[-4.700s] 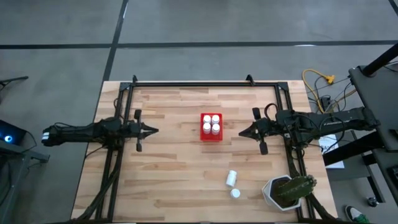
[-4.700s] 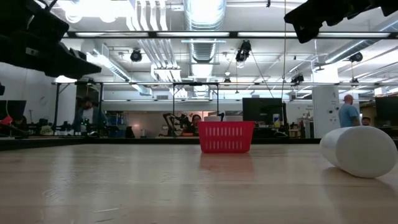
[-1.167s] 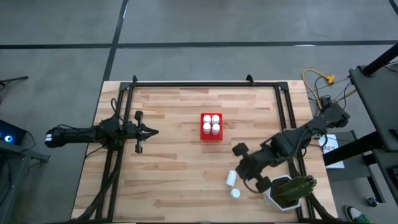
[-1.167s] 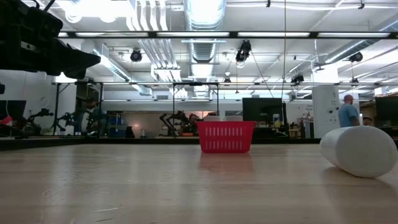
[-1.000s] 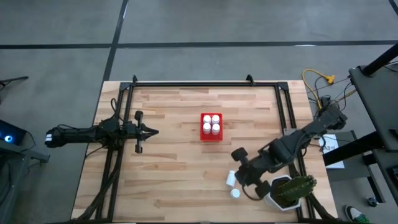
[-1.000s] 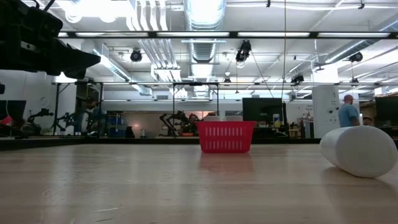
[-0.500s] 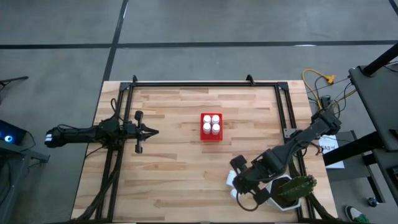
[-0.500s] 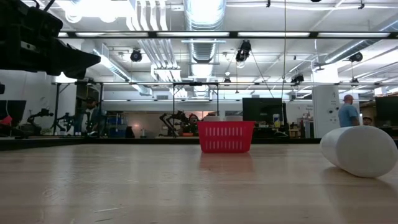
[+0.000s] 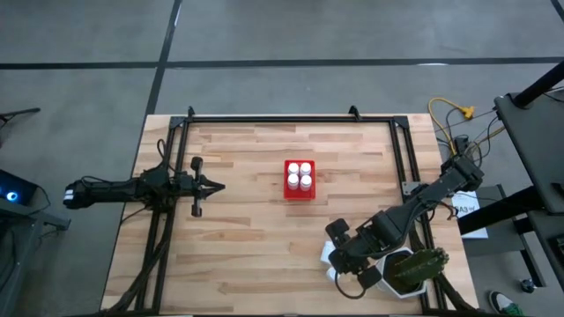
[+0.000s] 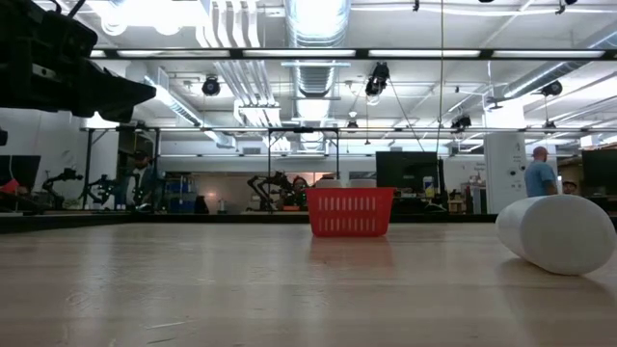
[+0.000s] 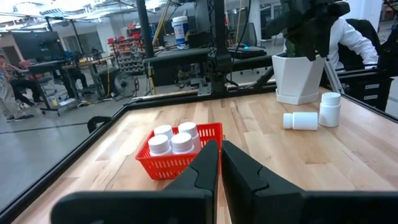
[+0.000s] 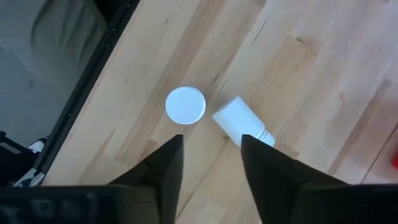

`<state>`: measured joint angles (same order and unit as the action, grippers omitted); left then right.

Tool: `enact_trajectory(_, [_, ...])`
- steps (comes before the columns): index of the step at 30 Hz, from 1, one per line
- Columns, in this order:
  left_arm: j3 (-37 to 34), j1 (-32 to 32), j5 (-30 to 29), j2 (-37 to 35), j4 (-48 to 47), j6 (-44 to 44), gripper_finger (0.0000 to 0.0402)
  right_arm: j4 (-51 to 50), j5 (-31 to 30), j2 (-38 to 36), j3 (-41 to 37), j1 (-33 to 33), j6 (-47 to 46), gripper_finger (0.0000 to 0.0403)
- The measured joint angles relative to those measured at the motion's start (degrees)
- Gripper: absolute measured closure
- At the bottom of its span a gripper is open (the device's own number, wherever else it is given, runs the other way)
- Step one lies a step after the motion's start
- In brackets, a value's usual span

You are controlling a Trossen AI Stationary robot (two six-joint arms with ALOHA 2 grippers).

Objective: Pick and place pill bottles into a basket
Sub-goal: Put the bottom white medicine bottle into the red bin

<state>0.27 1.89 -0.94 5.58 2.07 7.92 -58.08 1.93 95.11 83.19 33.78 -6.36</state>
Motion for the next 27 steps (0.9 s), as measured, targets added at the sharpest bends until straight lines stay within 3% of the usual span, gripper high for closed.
enact_trajectory(7, [0.0,-0.02,0.01,0.0,0.01,0.01,0.04,1.41,0.72,0.0,-0.02,0.19,-0.77,0.0212])
enact_trajectory(27, [0.0,-0.01,0.01,0.35,0.36,0.02,0.04,6.43,2.88,7.37,0.05,2.75,5.71,0.0215])
